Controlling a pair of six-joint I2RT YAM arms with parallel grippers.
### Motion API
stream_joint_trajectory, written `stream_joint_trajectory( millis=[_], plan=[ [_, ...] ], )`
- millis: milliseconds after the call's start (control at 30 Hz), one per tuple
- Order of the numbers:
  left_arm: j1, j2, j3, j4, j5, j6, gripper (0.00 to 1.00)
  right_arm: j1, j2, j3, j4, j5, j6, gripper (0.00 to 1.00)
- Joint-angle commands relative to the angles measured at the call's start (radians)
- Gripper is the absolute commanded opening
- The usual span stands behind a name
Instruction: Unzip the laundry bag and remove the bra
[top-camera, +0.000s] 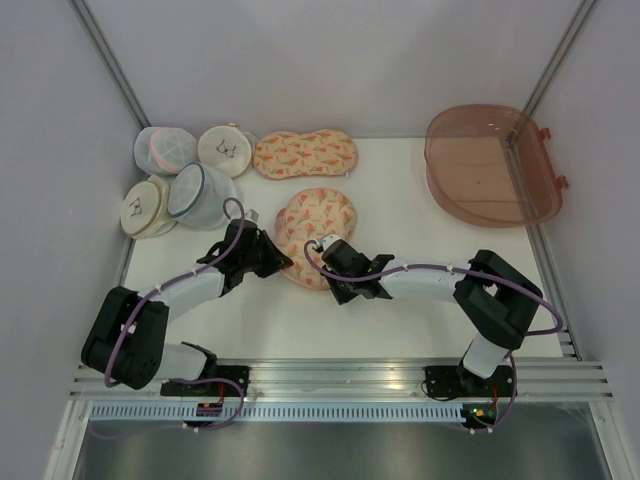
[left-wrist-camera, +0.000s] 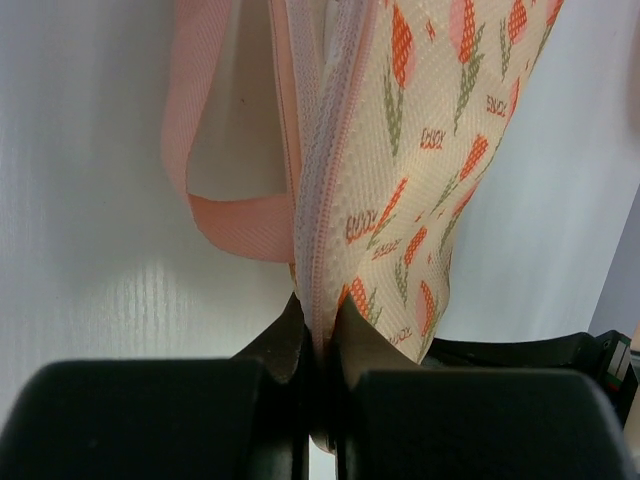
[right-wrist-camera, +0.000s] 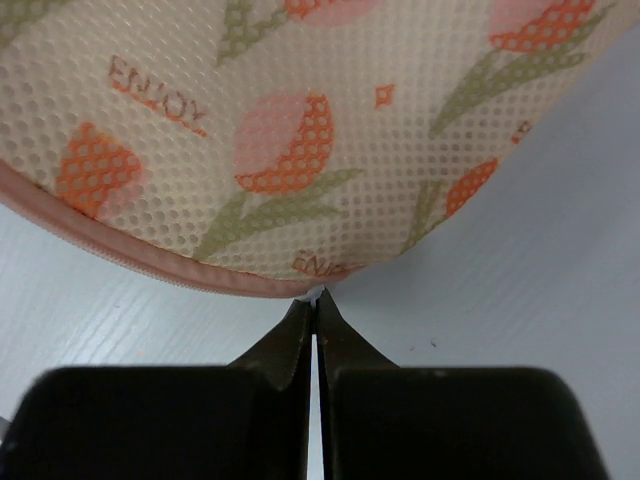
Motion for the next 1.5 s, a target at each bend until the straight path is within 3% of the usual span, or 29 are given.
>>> stream_joint_trajectory(
  millis=[0,300,367,400,433,533,600,667,700,767,800,933,1100,1200,1467],
  plan=[
    [0.010,0.015,0.036,0.057,0.052,0.074,0.02,0.002,0.012,0.025,-0.085,0.123,0.017,0.00],
    [0.010,0.025,0.002,0.086,0.115,0.057,0.03,0.001,-0.040,0.014,-0.080,0.192,0.026,0.00],
    [0.010,0.011,-0.016,0.090,0.119,0.048,0.07,0.002,-0.055,0.014,-0.082,0.203,0.026,0.01],
    [0.008,0.003,-0.022,0.090,0.119,0.044,0.12,0.002,-0.060,0.014,-0.082,0.209,0.025,0.00],
    [0.008,-0.012,-0.030,0.089,0.121,0.038,0.31,0.002,-0.064,0.014,-0.083,0.209,0.025,0.01],
    [0.008,-0.050,-0.047,0.052,0.119,0.016,0.64,0.002,-0.092,0.012,-0.093,0.219,0.020,0.00],
    [0.008,-0.073,-0.047,0.011,0.104,-0.004,0.73,0.001,-0.109,0.012,-0.102,0.233,0.015,0.01],
    [0.008,-0.104,-0.049,-0.028,0.098,-0.016,0.81,0.001,-0.133,0.012,-0.117,0.246,0.012,0.11],
    [0.007,-0.116,-0.050,-0.064,0.095,-0.025,0.84,0.001,-0.143,0.014,-0.126,0.256,0.003,0.34],
    [0.007,-0.171,-0.056,-0.112,0.075,-0.041,0.85,0.001,-0.169,0.018,-0.155,0.264,-0.009,0.56],
    [0.007,-0.204,-0.059,-0.129,0.064,-0.045,0.86,0.001,-0.176,0.022,-0.169,0.270,-0.017,0.72],
    [0.007,-0.388,-0.081,-0.192,-0.026,-0.070,0.88,0.002,-0.244,0.025,-0.232,0.275,-0.031,0.91],
    [0.007,-0.622,-0.087,-0.233,-0.134,-0.084,0.96,0.002,-0.314,0.032,-0.237,0.207,-0.034,0.90],
    [0.007,-0.687,-0.085,-0.238,-0.163,-0.070,0.98,0.001,-0.334,0.038,-0.174,0.149,-0.034,0.88],
    [0.008,-0.808,-0.062,-0.259,-0.206,-0.044,0.99,0.016,-0.143,0.152,0.016,-0.027,-0.026,0.78]
  ],
)
